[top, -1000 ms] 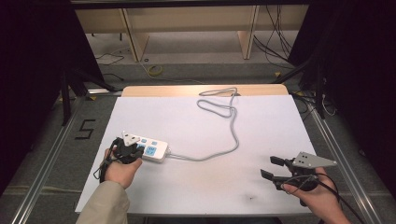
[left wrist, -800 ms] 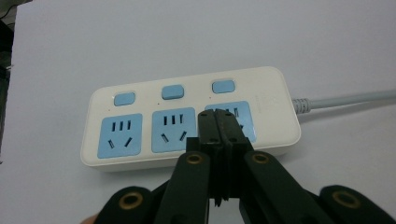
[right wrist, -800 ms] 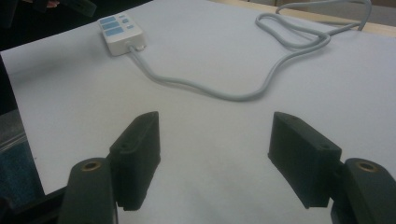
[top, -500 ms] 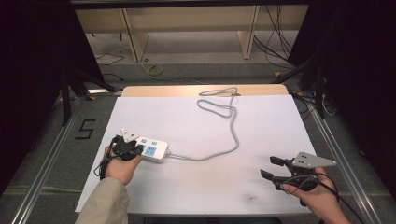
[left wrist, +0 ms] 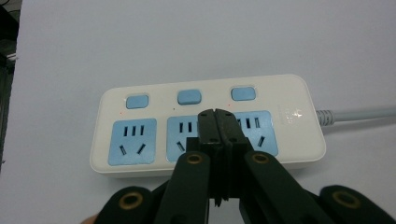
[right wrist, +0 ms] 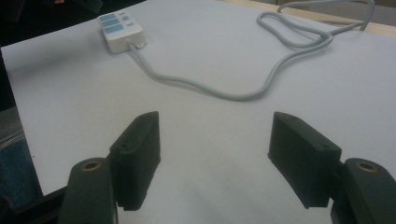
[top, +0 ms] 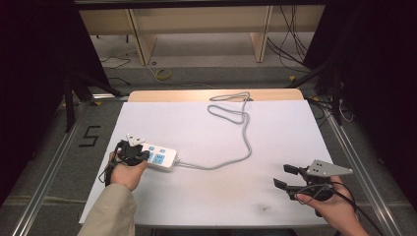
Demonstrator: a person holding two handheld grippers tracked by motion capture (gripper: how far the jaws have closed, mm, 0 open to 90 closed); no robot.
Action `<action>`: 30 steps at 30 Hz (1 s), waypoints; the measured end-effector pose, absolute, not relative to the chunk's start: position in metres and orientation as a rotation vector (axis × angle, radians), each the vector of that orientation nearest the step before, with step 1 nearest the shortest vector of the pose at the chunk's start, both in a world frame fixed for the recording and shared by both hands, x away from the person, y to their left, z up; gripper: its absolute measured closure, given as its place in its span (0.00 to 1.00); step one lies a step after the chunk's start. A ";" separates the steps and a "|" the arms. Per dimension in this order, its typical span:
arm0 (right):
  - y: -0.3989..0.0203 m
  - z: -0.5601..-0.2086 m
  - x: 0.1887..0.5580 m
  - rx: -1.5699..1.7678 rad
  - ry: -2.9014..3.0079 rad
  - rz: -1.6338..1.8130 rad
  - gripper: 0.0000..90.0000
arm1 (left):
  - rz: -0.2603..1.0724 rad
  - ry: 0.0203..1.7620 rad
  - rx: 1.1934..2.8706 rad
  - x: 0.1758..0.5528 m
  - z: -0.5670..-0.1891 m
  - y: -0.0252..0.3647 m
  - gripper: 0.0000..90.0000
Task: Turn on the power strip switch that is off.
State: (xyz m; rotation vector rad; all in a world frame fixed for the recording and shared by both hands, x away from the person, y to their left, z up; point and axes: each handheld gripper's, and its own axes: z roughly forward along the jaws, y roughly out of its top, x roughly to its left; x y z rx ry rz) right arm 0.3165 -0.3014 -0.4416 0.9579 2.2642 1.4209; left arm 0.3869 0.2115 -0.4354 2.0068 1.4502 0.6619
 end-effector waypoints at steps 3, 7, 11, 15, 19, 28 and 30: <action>-0.300 -0.441 0.317 0.956 2.265 1.421 0.38 | 0.660 1.453 2.010 0.388 -0.436 0.211 1.00; -0.299 -0.442 0.317 0.954 2.271 1.418 0.38 | 0.658 1.457 2.010 0.390 -0.437 0.212 1.00; -0.299 -0.442 0.318 0.950 2.274 1.416 0.38 | 0.655 1.465 2.008 0.392 -0.437 0.213 1.00; -0.297 -0.443 0.318 0.946 2.277 1.413 0.38 | 0.652 1.466 2.006 0.394 -0.437 0.214 1.00; -0.297 -0.443 0.318 0.950 2.277 1.414 0.38 | 0.649 1.478 1.993 0.397 -0.438 0.215 1.00; -0.297 -0.443 0.318 0.949 2.278 1.410 0.38 | 0.656 1.484 1.988 0.402 -0.437 0.216 1.00; -0.297 -0.443 0.319 0.950 2.278 1.410 0.38 | 0.661 1.484 1.989 0.403 -0.437 0.216 1.00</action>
